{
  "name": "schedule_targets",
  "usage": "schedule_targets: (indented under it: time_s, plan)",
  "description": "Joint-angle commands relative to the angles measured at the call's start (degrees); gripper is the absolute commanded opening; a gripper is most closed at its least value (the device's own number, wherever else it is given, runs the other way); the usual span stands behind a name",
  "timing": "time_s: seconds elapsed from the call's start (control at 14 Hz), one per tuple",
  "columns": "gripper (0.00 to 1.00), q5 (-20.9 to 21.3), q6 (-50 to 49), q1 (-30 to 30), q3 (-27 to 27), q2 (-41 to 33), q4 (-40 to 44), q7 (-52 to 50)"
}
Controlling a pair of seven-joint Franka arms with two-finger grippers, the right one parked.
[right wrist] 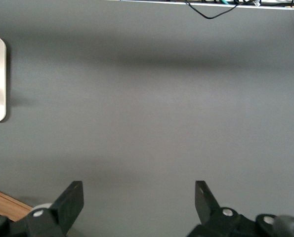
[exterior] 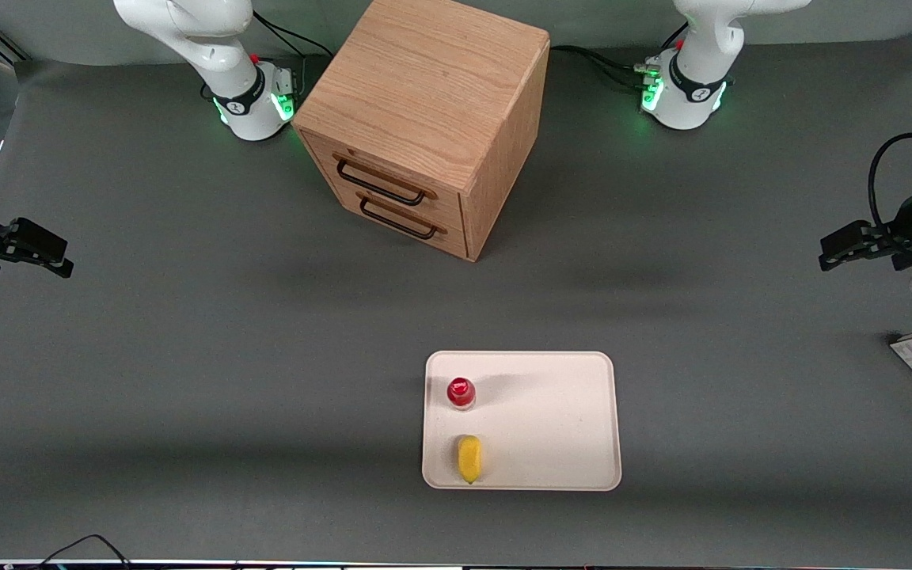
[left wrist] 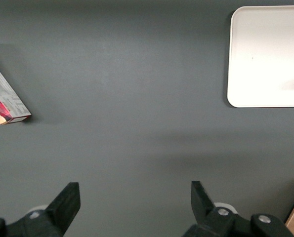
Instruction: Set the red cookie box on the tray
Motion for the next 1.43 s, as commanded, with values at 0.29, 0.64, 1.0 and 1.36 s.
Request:
schedule_targets:
  time_s: [0.29,0.64,1.0,1.36]
  plan:
    - [1.0,0.4,1.2,0.4,2.3,1.6,0.3,-0.2]
    - [1.0,0.6,2.1,4.1,7.8,16.5,13.3,3.4]
    - [1.0,0.3,16.8,7.1,14.3,26.1,15.0,3.5]
    - [1.0,0.2,32.4,11.9,18.5,35.8,15.9,5.5]
